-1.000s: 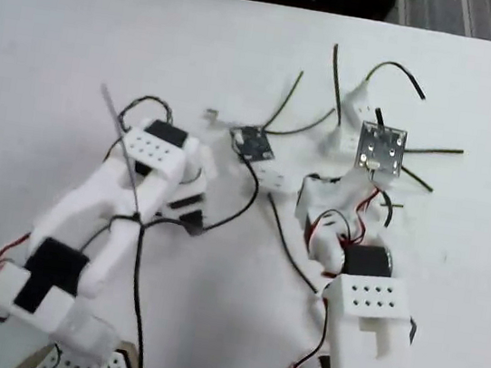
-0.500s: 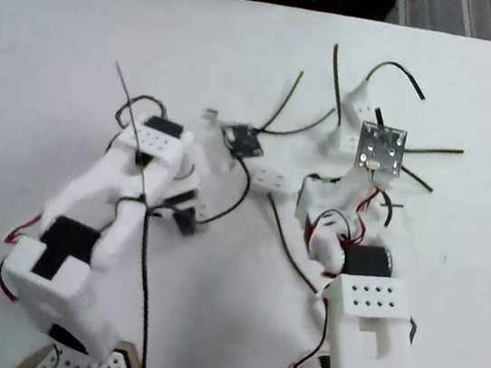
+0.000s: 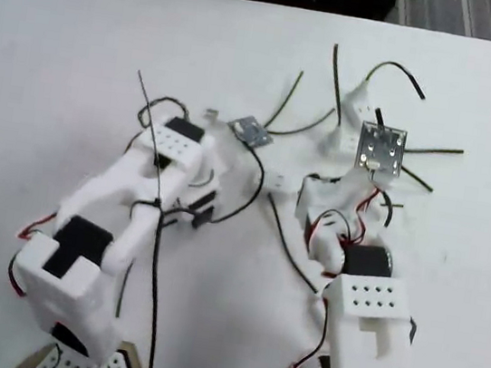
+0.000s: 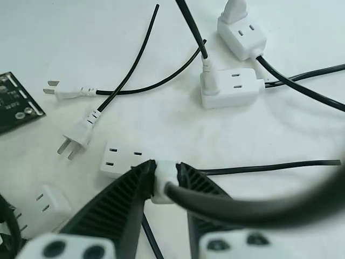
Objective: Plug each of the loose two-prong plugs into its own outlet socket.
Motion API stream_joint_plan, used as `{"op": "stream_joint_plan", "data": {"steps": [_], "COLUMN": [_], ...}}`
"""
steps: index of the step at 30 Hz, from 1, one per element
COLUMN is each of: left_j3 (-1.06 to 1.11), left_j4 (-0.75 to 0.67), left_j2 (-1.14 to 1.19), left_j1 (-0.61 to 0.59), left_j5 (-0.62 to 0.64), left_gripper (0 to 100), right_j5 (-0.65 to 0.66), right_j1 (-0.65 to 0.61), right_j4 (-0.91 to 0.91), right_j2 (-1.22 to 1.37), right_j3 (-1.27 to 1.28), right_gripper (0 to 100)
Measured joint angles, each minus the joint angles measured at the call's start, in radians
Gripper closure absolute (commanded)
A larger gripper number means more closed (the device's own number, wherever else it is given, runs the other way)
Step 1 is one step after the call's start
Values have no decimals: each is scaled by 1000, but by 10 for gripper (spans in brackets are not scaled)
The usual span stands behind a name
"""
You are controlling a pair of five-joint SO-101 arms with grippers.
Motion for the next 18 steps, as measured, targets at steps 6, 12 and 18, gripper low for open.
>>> {"op": "stream_joint_plan", "data": {"steps": [6, 12, 18], "left_j3": [5, 153, 400], "left_j4": [2, 8, -43], "left_j2": [-48, -353, -718], "left_j1": [-2, -11, -161], "left_j5": [34, 34, 34], "left_gripper": [713, 717, 717], "right_j5": [0, 0, 91], "right_j1": [0, -15, -161], "right_j4": [0, 0, 0], "right_j2": [0, 0, 0], "right_j3": [0, 0, 0], "right_gripper": [981, 981, 981]}}
